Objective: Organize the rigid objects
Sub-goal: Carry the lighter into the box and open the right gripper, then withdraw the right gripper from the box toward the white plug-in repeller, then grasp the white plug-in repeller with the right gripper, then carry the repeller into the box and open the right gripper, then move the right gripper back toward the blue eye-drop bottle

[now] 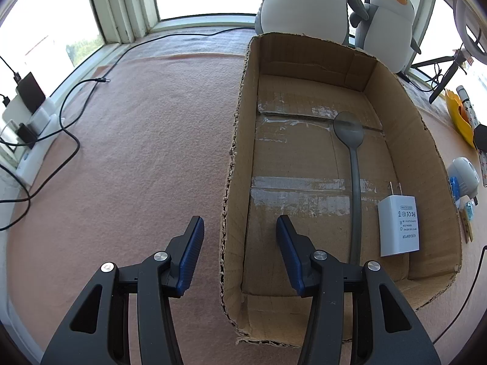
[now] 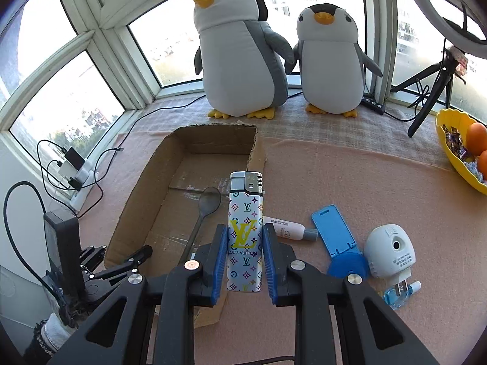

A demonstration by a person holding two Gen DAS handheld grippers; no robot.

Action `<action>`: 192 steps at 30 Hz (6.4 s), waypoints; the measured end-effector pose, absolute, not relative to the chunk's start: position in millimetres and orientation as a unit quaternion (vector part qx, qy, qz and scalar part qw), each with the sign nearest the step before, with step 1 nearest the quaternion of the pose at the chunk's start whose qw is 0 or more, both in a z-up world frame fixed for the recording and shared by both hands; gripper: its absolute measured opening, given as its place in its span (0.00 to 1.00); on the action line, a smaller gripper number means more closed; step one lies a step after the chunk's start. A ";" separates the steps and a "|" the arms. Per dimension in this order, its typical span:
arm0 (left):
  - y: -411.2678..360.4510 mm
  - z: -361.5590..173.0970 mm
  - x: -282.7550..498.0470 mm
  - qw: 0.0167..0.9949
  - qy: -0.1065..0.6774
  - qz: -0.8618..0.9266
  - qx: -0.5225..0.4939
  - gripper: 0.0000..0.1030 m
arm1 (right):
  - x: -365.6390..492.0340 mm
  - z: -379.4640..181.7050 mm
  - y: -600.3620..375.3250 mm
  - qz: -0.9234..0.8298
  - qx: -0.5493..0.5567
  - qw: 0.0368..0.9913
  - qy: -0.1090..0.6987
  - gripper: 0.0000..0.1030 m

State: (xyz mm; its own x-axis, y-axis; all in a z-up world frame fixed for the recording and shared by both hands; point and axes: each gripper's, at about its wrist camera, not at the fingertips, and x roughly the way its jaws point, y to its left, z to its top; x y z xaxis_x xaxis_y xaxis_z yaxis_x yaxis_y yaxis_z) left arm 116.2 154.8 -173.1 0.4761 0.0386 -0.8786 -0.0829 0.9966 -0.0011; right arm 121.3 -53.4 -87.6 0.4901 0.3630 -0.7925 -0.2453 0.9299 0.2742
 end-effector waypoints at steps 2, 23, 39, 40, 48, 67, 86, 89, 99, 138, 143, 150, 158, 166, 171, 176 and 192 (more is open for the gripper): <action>155.1 -173.1 116.3 0.859 0.510 0.035 -0.023 0.48 | 123.5 -94.1 -37.9 0.189 0.065 0.854 0.480 0.20; 155.4 -173.3 115.9 0.860 0.509 0.035 -0.026 0.48 | 130.9 -132.5 18.6 0.219 0.086 0.818 0.525 0.26; 153.7 -173.2 116.6 0.860 0.509 0.036 -0.023 0.48 | 107.7 -95.6 -24.6 0.216 0.068 0.854 0.469 0.47; 153.9 -173.2 116.5 0.860 0.509 0.036 -0.023 0.48 | 104.9 -92.0 -31.5 0.214 0.067 0.857 0.463 0.47; 155.4 -173.7 117.0 0.860 0.509 0.036 -0.021 0.48 | 83.0 -78.3 -108.6 0.176 0.052 0.881 0.436 0.63; 155.2 -173.6 116.2 0.859 0.510 0.039 -0.016 0.48 | 118.3 -133.8 -182.3 0.065 -0.015 0.864 0.500 0.71; 157.4 -173.3 115.6 0.859 0.510 0.039 -0.020 0.49 | 141.7 -161.0 -187.4 0.048 -0.040 0.843 0.534 0.71; 157.3 -173.3 115.6 0.859 0.510 0.039 -0.020 0.49 | 145.5 -161.8 -187.5 0.052 -0.038 0.842 0.535 0.71; 158.4 -173.4 116.4 0.859 0.510 0.038 -0.023 0.49 | 157.9 -173.7 -183.0 0.054 -0.047 0.831 0.552 0.50; 161.5 -172.4 116.7 0.860 0.508 0.035 -0.028 0.49 | 152.9 -83.3 -67.3 0.163 -0.003 0.867 0.471 0.50; 161.8 -172.7 116.3 0.860 0.508 0.034 -0.028 0.49 | 157.6 -89.5 -28.0 0.180 -0.025 0.864 0.469 0.50; 162.3 -173.4 116.8 0.860 0.508 0.032 -0.031 0.49 | 163.0 -111.2 10.6 0.188 -0.064 0.854 0.481 0.50; 162.6 -173.9 117.2 0.860 0.508 0.031 -0.032 0.49 | 169.0 -126.2 26.0 0.187 -0.085 0.851 0.484 0.50; 163.1 -174.2 117.6 0.860 0.508 0.032 -0.031 0.49 | 174.0 -134.9 28.6 0.192 -0.082 0.846 0.490 0.50; 162.8 -174.5 116.4 0.860 0.508 0.032 -0.029 0.49 | 169.4 -129.0 27.7 0.198 -0.072 0.852 0.479 0.64; 160.8 -174.7 115.3 0.861 0.507 0.035 -0.027 0.49 | 164.1 -120.9 18.2 0.197 -0.058 0.856 0.475 0.65; 157.5 -173.6 113.7 0.861 0.506 0.038 -0.019 0.49 | 136.5 -91.8 -66.7 0.167 0.001 0.869 0.467 0.65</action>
